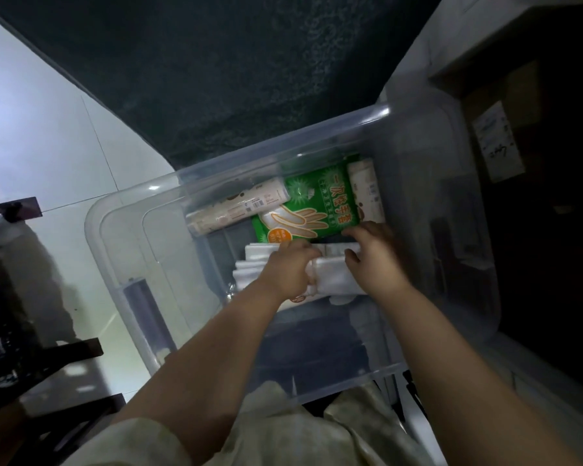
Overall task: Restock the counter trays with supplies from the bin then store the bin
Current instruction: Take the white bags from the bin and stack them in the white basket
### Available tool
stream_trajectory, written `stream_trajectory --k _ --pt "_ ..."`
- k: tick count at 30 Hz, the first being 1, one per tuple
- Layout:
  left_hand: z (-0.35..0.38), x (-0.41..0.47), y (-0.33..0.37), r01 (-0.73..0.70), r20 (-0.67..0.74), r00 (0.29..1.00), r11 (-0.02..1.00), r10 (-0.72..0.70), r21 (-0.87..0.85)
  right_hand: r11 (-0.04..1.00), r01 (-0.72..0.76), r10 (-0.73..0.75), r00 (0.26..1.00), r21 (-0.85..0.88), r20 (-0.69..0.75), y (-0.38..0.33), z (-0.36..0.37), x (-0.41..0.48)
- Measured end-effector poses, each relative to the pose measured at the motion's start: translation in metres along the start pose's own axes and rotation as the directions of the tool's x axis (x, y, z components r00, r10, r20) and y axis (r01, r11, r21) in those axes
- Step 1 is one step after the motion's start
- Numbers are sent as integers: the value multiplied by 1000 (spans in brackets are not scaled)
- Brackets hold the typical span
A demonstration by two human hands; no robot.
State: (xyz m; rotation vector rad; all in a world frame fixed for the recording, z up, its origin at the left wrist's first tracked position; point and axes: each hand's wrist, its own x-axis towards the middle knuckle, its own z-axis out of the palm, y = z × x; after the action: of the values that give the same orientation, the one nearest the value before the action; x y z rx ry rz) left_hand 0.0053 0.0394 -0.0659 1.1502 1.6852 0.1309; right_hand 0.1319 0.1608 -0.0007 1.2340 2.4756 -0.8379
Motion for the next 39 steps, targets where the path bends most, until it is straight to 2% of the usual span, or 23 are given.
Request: stream_trajectory --k 4,10,14,22,26,31,35,39 --pt "0 11 -4 5 -57 998 997 -1 82 998 11 -6 997 -70 79 4 1 7" --pt "-4 27 6 40 89 994 973 -61 227 996 24 -14 993 -84 116 8 1 11" --pt "-12 31 17 99 116 983 948 -140 302 991 51 -31 987 -126 157 4 3 13" --pt "-6 11 20 59 36 997 970 -69 236 990 61 -45 991 -129 127 1 -10 10" --pt "0 -3 27 107 -63 993 975 -97 197 993 68 -56 991 -93 124 -1 -24 3" --pt "-14 -44 44 92 -229 971 992 -70 89 987 155 -152 984 -27 90 -15 -61 -20" --pt "-54 -83 67 129 -388 916 991 -106 35 971 223 -226 974 -87 -26 -42 -108 -48" --pt "-110 -119 94 110 -554 832 989 -40 94 960 237 -257 957 -149 -133 -75 -161 -72"
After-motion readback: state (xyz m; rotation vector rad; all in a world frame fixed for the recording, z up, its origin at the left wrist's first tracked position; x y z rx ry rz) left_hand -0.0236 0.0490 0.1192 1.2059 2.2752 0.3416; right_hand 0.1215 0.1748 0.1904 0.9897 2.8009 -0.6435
